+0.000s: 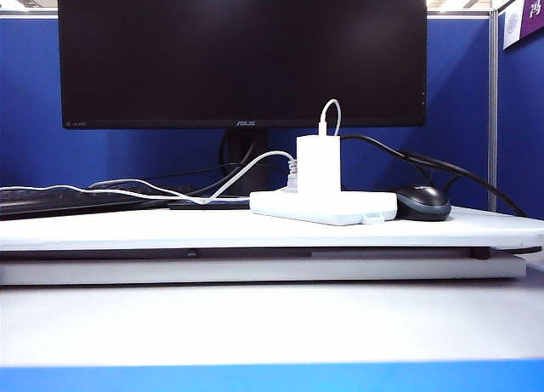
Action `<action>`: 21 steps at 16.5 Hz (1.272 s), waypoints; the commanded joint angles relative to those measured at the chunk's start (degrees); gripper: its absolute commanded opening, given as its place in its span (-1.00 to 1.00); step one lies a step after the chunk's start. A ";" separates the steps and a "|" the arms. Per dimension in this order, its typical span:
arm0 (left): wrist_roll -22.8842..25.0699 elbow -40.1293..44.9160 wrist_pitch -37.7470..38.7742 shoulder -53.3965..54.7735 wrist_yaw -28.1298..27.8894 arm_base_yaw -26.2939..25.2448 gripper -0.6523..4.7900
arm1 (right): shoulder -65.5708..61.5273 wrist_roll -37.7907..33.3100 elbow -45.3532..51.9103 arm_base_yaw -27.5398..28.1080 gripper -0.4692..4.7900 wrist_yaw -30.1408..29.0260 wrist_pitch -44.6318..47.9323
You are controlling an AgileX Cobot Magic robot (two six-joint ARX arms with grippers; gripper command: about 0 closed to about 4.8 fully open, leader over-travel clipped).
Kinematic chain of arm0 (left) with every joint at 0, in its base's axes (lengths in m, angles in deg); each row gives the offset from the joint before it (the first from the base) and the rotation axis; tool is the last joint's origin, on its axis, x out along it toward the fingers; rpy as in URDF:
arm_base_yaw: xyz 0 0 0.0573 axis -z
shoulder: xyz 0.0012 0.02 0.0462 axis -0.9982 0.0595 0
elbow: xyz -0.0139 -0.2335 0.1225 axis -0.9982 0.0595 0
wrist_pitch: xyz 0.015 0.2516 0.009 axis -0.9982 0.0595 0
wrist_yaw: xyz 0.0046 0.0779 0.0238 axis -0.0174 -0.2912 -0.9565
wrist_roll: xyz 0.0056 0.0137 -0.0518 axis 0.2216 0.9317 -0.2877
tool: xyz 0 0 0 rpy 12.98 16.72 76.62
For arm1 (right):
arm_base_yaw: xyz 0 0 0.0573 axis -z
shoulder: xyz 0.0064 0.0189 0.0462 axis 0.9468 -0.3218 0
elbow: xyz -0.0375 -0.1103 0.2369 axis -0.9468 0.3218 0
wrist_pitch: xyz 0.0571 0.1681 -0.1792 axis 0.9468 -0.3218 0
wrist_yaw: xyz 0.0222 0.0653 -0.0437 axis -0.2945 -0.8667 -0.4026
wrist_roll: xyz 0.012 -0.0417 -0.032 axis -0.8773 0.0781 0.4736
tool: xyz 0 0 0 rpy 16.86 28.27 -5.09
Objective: Unplug the white charger from the socket, then place it next to the socket.
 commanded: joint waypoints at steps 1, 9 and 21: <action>-1.01 0.04 0.94 -0.11 1.62 3.02 -0.76 | -1.11 0.07 0.22 -3.32 -0.84 -2.51 0.20; -6.45 0.04 -2.58 -0.13 -3.34 6.58 -0.77 | -1.40 -4.17 -0.33 -9.16 -0.84 3.48 5.22; -9.88 -27.06 -11.72 30.77 6.34 6.56 -0.77 | -34.86 -1.68 -44.26 -9.09 -0.84 0.83 3.28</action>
